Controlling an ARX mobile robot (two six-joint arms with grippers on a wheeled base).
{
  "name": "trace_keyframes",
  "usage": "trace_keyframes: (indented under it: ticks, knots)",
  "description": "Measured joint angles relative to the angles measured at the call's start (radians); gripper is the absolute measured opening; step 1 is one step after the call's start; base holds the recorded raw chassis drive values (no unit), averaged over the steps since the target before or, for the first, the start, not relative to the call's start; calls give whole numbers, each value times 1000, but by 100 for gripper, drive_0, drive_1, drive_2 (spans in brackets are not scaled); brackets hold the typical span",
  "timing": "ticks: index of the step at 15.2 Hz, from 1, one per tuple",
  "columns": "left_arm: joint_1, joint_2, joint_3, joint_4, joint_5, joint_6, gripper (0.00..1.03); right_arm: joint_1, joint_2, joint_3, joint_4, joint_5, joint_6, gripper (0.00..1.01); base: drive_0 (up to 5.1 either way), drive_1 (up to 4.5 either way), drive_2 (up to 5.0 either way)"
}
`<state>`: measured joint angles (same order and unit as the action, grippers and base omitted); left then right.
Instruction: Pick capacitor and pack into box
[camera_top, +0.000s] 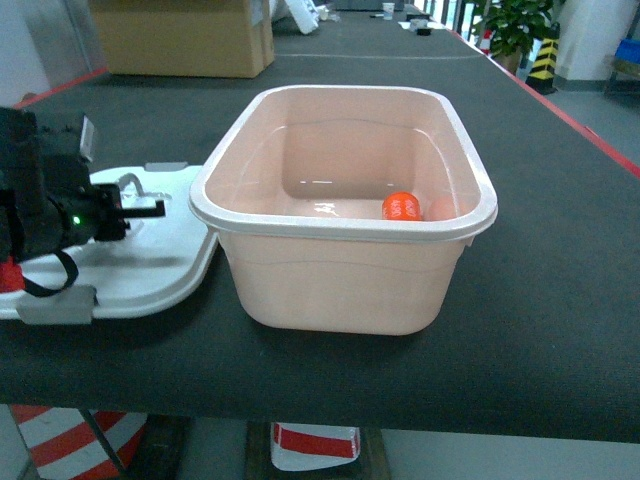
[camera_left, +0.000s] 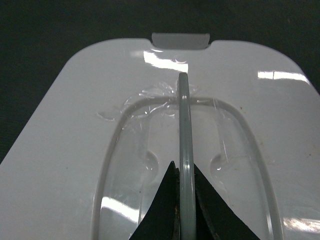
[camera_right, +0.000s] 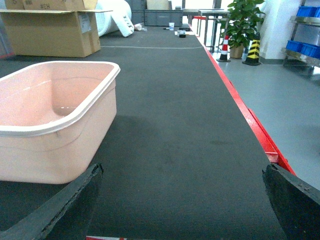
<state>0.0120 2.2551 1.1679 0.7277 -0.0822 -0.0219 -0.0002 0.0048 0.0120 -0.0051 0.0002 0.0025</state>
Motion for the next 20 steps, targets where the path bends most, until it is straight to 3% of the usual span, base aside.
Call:
trace_keyframes:
  ticks: [4, 8, 10, 13, 14, 15, 17, 20]
  knots:
    - [30, -215, 104, -153, -105, -5, 2, 0, 0, 0, 0, 0, 0, 98, 0, 0, 0]
    - [-4, -285, 151, -217, -176, 3, 2, 0, 0, 0, 0, 0, 0, 98, 0, 0, 0]
    - [-74, -323, 165, -276, -244, 2, 2, 0, 0, 0, 0, 0, 0, 98, 0, 0, 0]
    - [-231, -348, 165, -287, -267, -9, 2, 0, 0, 0, 0, 0, 0, 98, 0, 0, 0]
    - [-354, -354, 166, -315, -276, -42, 2, 0, 0, 0, 0, 0, 0, 98, 0, 0, 0]
    - [-406, -352, 165, -323, -289, -62, 2, 0, 0, 0, 0, 0, 0, 98, 0, 0, 0]
    - [-465, -346, 163, -295, -357, -103, 2, 0, 0, 0, 0, 0, 0, 98, 0, 0, 0]
    - [-517, -280, 161, -285, -369, -118, 2, 0, 0, 0, 0, 0, 0, 98, 0, 0, 0]
